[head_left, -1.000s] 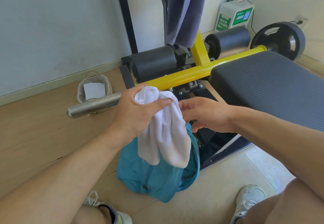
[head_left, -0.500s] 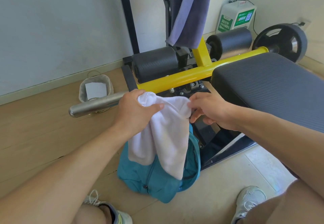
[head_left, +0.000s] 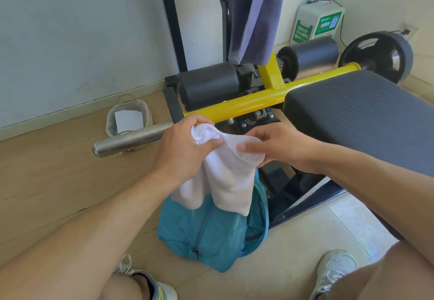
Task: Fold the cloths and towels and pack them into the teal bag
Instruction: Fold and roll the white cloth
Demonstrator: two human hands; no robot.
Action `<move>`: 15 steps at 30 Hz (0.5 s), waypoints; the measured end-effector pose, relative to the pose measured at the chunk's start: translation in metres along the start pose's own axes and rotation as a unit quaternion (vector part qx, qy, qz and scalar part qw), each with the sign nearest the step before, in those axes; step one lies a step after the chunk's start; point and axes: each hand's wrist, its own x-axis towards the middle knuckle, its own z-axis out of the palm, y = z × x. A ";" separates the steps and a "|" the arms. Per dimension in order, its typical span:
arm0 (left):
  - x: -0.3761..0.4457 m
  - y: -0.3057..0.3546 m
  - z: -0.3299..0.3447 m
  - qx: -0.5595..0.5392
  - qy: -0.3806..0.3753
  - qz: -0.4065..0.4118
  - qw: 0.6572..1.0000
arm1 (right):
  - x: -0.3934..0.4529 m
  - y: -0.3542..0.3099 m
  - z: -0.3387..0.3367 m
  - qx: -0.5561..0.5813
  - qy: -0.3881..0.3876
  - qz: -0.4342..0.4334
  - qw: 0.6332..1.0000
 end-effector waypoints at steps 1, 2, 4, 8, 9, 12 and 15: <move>0.000 0.000 0.000 0.000 -0.002 0.000 1.000 | 0.000 0.001 0.000 -0.044 -0.011 -0.013 0.999; 0.000 0.000 0.000 -0.002 -0.004 0.002 1.000 | 0.000 0.002 0.001 -0.083 -0.020 -0.019 0.996; 0.001 -0.001 0.000 -0.006 -0.005 0.006 1.000 | 0.000 0.002 0.001 -0.111 -0.030 -0.024 0.993; 0.003 0.000 0.000 -0.009 0.014 0.000 1.000 | -0.001 0.002 0.003 -0.142 -0.042 -0.047 0.988; 0.004 0.000 -0.001 -0.015 0.025 -0.008 1.000 | -0.001 0.004 0.006 -0.165 -0.043 -0.052 0.984; 0.006 0.000 -0.002 -0.033 0.046 -0.033 0.998 | 0.003 0.010 0.016 -0.227 -0.017 -0.058 0.972; 0.008 -0.001 -0.005 -0.044 0.060 -0.042 0.996 | 0.008 0.011 0.017 -0.250 0.034 -0.071 0.965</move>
